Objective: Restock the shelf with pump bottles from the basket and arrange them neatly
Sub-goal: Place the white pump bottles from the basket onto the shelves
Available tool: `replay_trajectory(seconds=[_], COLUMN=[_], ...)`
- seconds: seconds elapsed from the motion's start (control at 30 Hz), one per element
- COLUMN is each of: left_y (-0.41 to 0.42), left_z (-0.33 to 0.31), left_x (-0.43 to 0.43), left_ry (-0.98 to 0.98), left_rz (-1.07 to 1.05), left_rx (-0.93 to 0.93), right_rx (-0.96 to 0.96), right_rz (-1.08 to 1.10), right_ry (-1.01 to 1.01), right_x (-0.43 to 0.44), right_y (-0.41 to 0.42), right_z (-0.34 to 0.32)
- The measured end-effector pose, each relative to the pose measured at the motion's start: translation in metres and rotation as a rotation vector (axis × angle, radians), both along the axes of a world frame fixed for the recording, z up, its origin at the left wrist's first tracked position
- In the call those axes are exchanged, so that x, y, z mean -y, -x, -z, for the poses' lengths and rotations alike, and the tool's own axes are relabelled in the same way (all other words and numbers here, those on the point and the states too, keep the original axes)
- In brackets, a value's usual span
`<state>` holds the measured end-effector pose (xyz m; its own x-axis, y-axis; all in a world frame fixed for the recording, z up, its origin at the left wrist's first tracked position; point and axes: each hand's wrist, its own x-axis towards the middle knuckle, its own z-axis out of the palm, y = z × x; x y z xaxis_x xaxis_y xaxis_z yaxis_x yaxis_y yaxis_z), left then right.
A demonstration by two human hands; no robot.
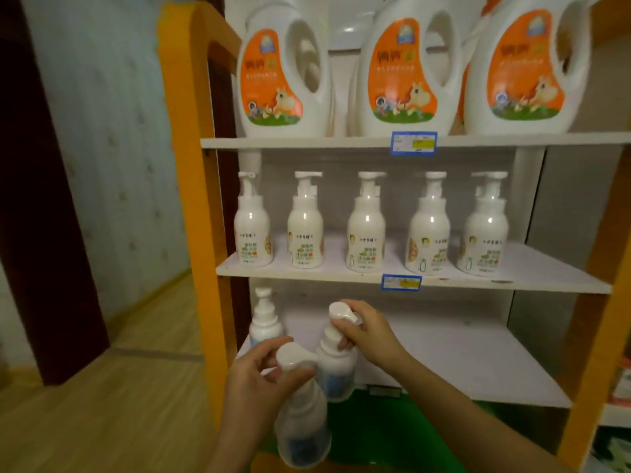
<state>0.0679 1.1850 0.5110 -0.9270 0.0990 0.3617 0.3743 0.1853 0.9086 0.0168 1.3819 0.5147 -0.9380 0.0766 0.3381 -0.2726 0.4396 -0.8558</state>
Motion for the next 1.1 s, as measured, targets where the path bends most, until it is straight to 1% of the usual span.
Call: replay_trajectory(seconds=[0.07,0.23,0.43,0.5,0.57,0.63,0.7,0.77,0.8,0.83,0.87,0.9,0.93,1.03,1.07,1.1], left_y=[0.006,0.022,0.037,0.041,0.044,0.046,0.046,0.046,0.046,0.045,0.044,0.044,0.044,0.043,0.043,0.042], left_z=[-0.001,0.002,0.006,0.007,0.008,0.008,0.006,0.003,0.002,0.0,-0.003,-0.005,-0.008,-0.019,-0.022,-0.026], left_x=[0.007,0.024,0.033,0.034,0.035,0.033,0.03,0.026,0.024,0.021,0.018,0.014,0.01,-0.006,-0.013,-0.02], left_ry=[-0.026,-0.013,0.003,0.02,-0.002,-0.028,-0.014,0.01,0.022,0.033,0.045,0.06,0.071,0.1,0.112,0.127], left_rz=[0.002,-0.035,-0.052,-0.052,-0.054,-0.048,-0.039,-0.042,-0.045,-0.041,-0.032,-0.019,-0.009,0.028,0.039,0.048], left_rx=[0.027,0.033,0.048,0.038,0.036,0.033,0.031,0.022,0.014,0.005,-0.002,-0.009,-0.011,-0.01,-0.017,-0.028], right_rx=[-0.011,-0.007,0.027,0.013,0.008,0.017,0.053,0.076,0.037,-0.046,-0.13,-0.17,-0.143,0.186,0.235,0.238], right_rz=[0.013,0.039,0.107,0.125,0.142,0.16,0.166,0.218,0.256,0.272,0.248,0.187,0.099,-0.226,-0.288,-0.301], right_ry=[-0.01,-0.029,-0.062,-0.051,-0.072,-0.142,-0.242,-0.34,-0.358,-0.34,-0.295,-0.221,-0.143,0.01,0.02,0.02], right_x=[0.006,0.019,0.024,0.025,0.027,0.028,0.027,0.024,0.023,0.021,0.02,0.018,0.016,0.012,0.011,0.01], right_y=[0.028,0.086,0.121,0.126,0.129,0.128,0.121,0.103,0.088,0.07,0.051,0.032,0.013,-0.032,-0.04,-0.045], right_z=[0.002,0.012,0.032,0.036,0.038,0.037,0.035,0.034,0.034,0.037,0.04,0.045,0.05,0.067,0.073,0.078])
